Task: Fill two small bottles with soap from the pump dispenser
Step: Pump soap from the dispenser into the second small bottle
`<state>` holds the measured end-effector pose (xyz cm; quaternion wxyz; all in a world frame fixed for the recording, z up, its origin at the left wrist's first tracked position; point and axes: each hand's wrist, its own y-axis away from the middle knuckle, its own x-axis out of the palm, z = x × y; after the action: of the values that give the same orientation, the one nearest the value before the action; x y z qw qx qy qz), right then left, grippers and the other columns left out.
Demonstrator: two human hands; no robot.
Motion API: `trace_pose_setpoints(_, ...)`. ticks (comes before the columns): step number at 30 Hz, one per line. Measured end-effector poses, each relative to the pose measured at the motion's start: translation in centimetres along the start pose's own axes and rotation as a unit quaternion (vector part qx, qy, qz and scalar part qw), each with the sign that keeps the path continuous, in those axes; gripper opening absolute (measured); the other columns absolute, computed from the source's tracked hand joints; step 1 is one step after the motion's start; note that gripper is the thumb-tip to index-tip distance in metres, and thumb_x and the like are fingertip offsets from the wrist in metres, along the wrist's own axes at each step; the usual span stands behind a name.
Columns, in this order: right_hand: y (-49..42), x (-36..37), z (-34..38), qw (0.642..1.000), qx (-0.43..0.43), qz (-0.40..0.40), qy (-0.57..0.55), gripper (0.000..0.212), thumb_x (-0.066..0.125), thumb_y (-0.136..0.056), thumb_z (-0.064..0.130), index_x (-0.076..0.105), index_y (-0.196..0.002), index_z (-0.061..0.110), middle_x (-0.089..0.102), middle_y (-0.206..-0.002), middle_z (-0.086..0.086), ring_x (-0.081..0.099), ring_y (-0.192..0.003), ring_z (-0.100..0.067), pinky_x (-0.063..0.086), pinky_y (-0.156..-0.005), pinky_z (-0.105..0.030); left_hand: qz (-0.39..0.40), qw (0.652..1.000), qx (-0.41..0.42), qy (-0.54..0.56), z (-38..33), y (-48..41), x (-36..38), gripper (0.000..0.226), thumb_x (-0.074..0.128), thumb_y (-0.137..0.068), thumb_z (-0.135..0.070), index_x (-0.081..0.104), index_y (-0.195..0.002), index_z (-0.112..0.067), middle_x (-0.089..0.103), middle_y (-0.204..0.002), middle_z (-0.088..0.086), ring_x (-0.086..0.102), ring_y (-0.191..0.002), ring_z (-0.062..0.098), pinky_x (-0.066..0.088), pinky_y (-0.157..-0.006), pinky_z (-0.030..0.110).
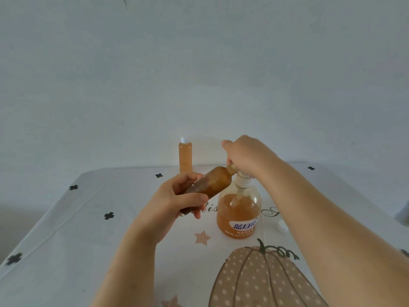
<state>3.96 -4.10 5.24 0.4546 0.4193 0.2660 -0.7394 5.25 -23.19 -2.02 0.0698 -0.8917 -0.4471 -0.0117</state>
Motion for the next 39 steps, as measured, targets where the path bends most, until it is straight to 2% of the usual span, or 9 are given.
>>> trace_pose_setpoints(4,-0.6,1.0,-0.7,1.0,-0.012,0.002,-0.009,0.041,0.034,-0.1,0.029,0.07,-0.096,0.009,0.066,-0.088,-0.008,0.056,-0.073,-0.023,0.043,-0.069,-0.034,-0.021,1.0,-0.004,-0.023,0.2,-0.2,-0.3,0.032,0.08,-0.061,-0.013,0.074,-0.091,-0.022,0.066,-0.073,0.011,0.058,-0.062,0.024,0.039,-0.074,0.043)
trace_pose_setpoints(14,-0.3,1.1,-0.7,1.0,-0.013,0.009,-0.01,0.039,0.033,-0.1,0.026,0.068,-0.093,0.009,0.066,-0.089,-0.008,0.056,-0.072,-0.022,0.043,-0.07,-0.034,-0.038,0.999,-0.006,-0.036,0.5,-0.3,-0.1,0.038,0.078,-0.063,-0.005,0.072,-0.098,-0.019,0.066,-0.074,0.008,0.056,-0.061,0.024,0.036,-0.073,0.044)
trace_pose_setpoints(19,0.5,-0.5,0.2,1.0,-0.003,0.015,-0.008,0.042,0.037,-0.099,0.034,0.071,-0.096,0.009,0.065,-0.078,-0.006,0.058,-0.067,-0.023,0.049,-0.075,-0.035,-0.035,0.999,-0.002,-0.018,0.3,-0.1,0.1,0.047,0.085,-0.055,-0.017,0.073,-0.101,-0.02,0.067,-0.08,0.008,0.056,-0.063,0.026,0.039,-0.073,0.043)
trace_pose_setpoints(23,0.6,-1.1,0.7,1.0,0.004,0.018,0.018,0.043,0.037,-0.101,0.034,0.071,-0.098,0.008,0.064,-0.075,-0.007,0.058,-0.062,-0.023,0.054,-0.082,-0.036,-0.033,0.999,0.013,-0.004,0.1,0.0,0.3,0.044,0.085,-0.054,-0.023,0.075,-0.097,-0.023,0.066,-0.078,0.009,0.056,-0.062,0.025,0.038,-0.075,0.044)
trace_pose_setpoints(26,0.6,-0.8,0.7,0.999,0.009,0.03,0.013,0.04,0.037,-0.101,0.032,0.069,-0.101,0.008,0.064,-0.079,-0.008,0.058,-0.067,-0.024,0.054,-0.085,-0.039,-0.031,0.999,0.017,0.002,0.1,-0.1,0.3,0.044,0.085,-0.053,-0.024,0.075,-0.096,-0.024,0.066,-0.078,0.008,0.056,-0.061,0.023,0.04,-0.077,0.045)
trace_pose_setpoints(29,0.7,-0.6,0.7,1.0,0.003,0.031,0.005,0.037,0.036,-0.1,0.026,0.068,-0.104,0.007,0.063,-0.084,-0.009,0.056,-0.068,-0.024,0.052,-0.079,-0.036,-0.03,0.999,0.018,-0.003,0.2,-0.1,0.1,0.045,0.085,-0.053,-0.023,0.075,-0.098,-0.023,0.066,-0.078,0.007,0.057,-0.061,0.023,0.041,-0.075,0.044)
trace_pose_setpoints(32,0.5,-0.3,0.5,1.0,0.004,0.023,-0.006,0.032,0.036,-0.101,0.016,0.067,-0.108,0.008,0.065,-0.095,-0.009,0.059,-0.08,-0.026,0.052,-0.084,-0.034,-0.029,0.999,0.013,-0.006,0.4,-0.1,-0.1,0.048,0.085,-0.053,-0.023,0.075,-0.099,-0.022,0.067,-0.08,0.007,0.057,-0.062,0.023,0.043,-0.071,0.039)
trace_pose_setpoints(35,0.2,0.3,-0.2,1.0,-0.007,0.006,-0.009,0.039,0.033,-0.101,0.023,0.069,-0.101,0.009,0.066,-0.089,-0.008,0.057,-0.075,-0.023,0.045,-0.073,-0.034,-0.031,0.999,0.002,-0.021,0.6,-0.3,-0.4,0.05,0.085,-0.056,-0.016,0.073,-0.104,-0.019,0.067,-0.083,0.007,0.057,-0.064,0.024,0.043,-0.073,0.041)
trace_pose_setpoints(39,0.1,1.1,-0.6,0.999,-0.023,-0.03,-0.018,0.047,0.031,-0.101,0.031,0.07,-0.093,0.008,0.066,-0.084,-0.008,0.057,-0.072,-0.024,0.044,-0.069,-0.035,-0.033,0.999,-0.009,-0.033,0.7,-0.5,-0.6,0.052,0.085,-0.056,-0.015,0.072,-0.105,-0.021,0.069,-0.087,0.006,0.059,-0.066,0.024,0.042,-0.075,0.044)
